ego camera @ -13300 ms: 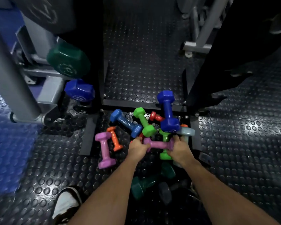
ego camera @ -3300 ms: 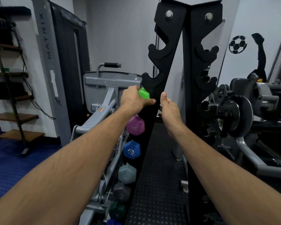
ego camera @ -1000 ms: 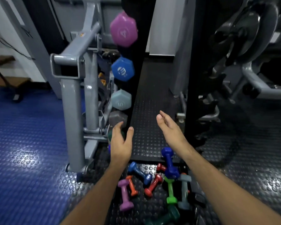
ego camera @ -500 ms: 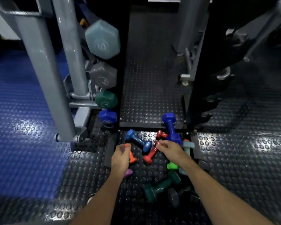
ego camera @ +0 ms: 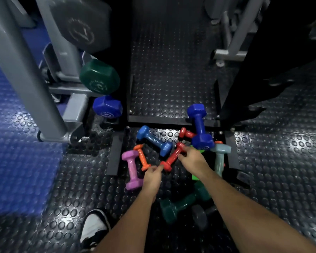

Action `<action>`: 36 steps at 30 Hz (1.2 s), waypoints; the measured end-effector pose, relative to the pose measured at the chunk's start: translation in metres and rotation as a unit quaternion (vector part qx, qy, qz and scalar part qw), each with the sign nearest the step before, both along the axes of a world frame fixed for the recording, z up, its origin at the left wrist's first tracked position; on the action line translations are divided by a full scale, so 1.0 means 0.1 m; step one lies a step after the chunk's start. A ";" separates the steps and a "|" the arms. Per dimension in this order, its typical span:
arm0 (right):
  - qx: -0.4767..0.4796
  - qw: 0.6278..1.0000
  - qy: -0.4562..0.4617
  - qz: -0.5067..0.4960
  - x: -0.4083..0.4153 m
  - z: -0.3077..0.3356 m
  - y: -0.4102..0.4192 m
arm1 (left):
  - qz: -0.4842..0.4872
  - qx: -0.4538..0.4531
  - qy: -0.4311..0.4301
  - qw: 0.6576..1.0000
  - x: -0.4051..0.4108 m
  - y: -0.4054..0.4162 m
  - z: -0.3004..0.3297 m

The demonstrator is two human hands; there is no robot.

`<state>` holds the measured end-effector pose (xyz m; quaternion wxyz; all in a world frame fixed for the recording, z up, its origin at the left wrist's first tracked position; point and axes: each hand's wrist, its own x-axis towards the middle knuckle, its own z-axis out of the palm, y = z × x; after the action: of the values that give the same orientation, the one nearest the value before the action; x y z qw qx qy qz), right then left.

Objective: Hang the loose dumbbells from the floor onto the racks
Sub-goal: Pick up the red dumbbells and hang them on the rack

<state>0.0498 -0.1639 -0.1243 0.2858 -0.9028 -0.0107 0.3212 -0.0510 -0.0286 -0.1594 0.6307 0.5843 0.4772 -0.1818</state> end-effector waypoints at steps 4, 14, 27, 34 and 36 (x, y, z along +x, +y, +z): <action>-0.021 0.998 -0.015 0.049 0.17 -0.26 0.13 | 0.023 -0.009 0.020 1.000 0.20 -0.11 -0.21; -0.066 0.996 0.008 0.060 0.35 -0.71 0.14 | 0.025 0.026 0.041 0.998 0.43 -0.23 -0.64; -0.067 0.989 -0.129 0.038 0.27 -0.57 0.25 | 0.076 0.062 0.010 0.995 0.38 -0.06 -0.43; 0.030 0.997 -0.055 -0.046 0.28 -0.06 0.12 | 0.079 -0.014 -0.060 0.995 0.15 0.24 0.04; 0.065 0.994 -0.036 -0.076 0.28 0.10 0.10 | 0.071 -0.021 -0.083 0.994 0.13 0.31 0.27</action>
<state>0.0775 -0.1542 -0.1146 0.3673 -0.8914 0.0270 0.2643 -0.0378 0.0025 -0.1324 0.6912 0.5489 0.4598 -0.0975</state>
